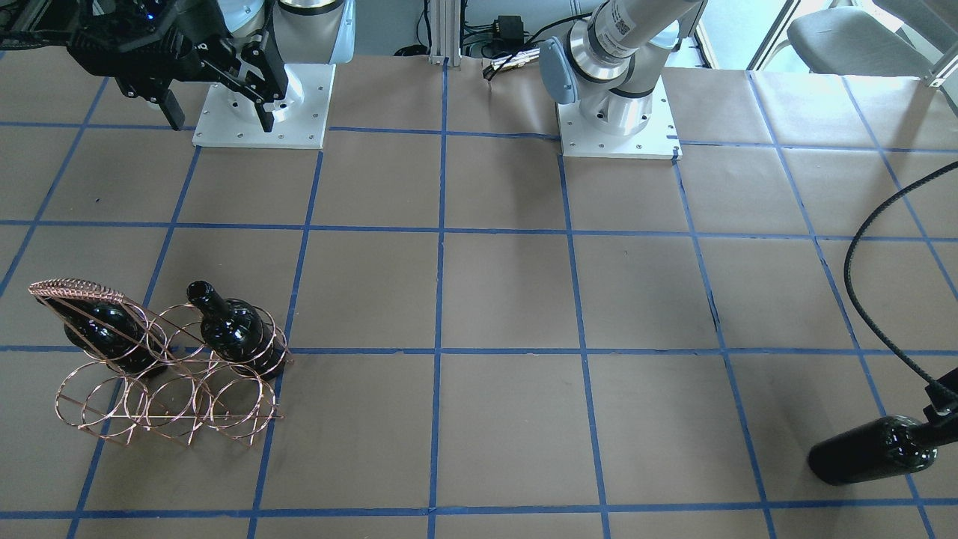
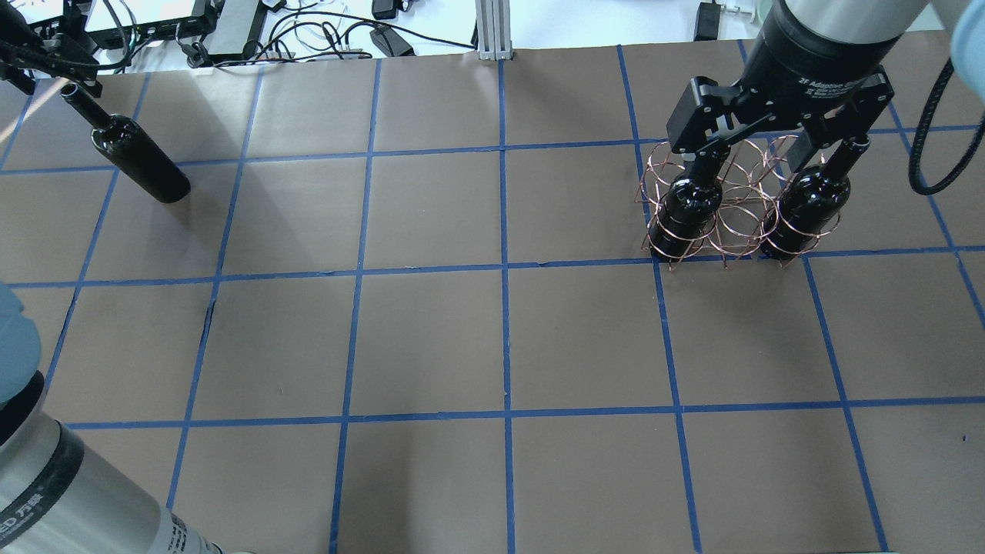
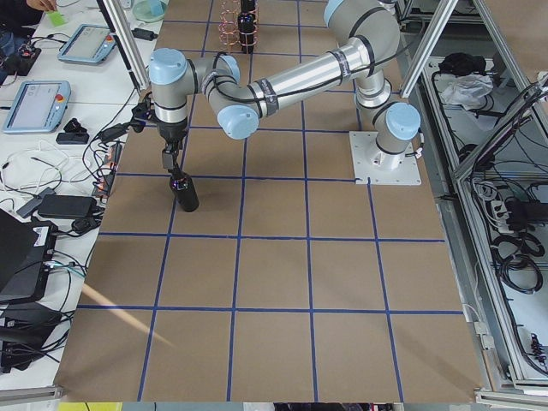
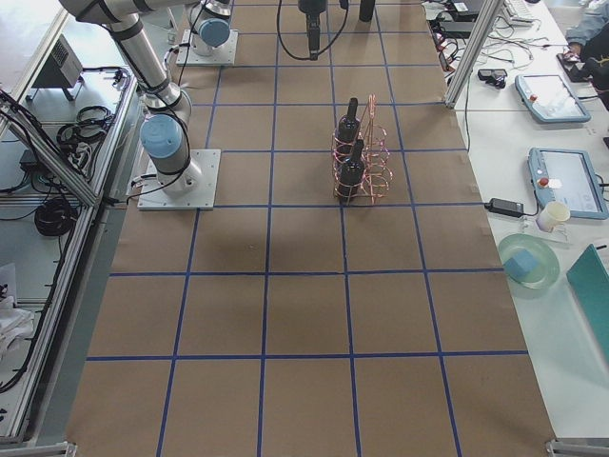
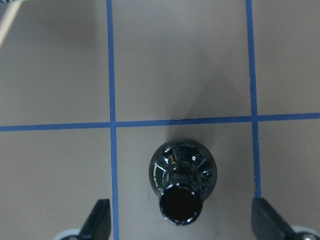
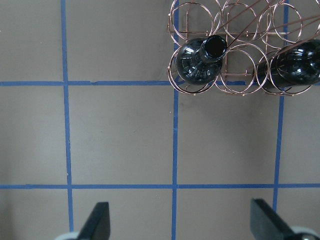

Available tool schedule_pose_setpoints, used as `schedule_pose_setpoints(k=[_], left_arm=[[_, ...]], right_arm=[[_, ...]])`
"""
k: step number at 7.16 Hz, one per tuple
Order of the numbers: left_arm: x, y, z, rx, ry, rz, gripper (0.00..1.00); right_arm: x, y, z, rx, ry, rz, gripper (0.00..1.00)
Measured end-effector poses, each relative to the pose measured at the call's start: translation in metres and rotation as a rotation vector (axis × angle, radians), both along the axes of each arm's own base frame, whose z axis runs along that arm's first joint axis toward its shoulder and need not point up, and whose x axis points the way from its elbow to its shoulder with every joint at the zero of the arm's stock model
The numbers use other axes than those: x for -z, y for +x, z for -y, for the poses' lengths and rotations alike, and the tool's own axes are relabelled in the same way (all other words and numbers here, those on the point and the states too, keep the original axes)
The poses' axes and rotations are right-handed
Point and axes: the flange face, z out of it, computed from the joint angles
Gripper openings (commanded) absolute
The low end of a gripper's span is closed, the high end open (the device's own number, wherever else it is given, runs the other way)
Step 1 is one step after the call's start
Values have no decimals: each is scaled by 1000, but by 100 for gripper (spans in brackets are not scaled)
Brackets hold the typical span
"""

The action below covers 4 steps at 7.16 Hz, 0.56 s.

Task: Place wine into wine basket
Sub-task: 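Carry the held bottle with the left gripper toward the table center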

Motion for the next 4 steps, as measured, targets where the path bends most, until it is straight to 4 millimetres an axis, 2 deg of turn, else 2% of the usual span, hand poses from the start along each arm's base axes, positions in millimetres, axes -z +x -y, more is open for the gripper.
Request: schedule_pose_setpoints(k=[1,2,4], left_arm=[[11,0,5,-3,1,-23,74],[20,1,8,-5,6,-39,67],[26,2,9,-7,10,-47,66]], right_arm=[[0,0,0,0,0,0,100],[0,0,0,0,0,0,100],[0,0,0,2,0,1,100]])
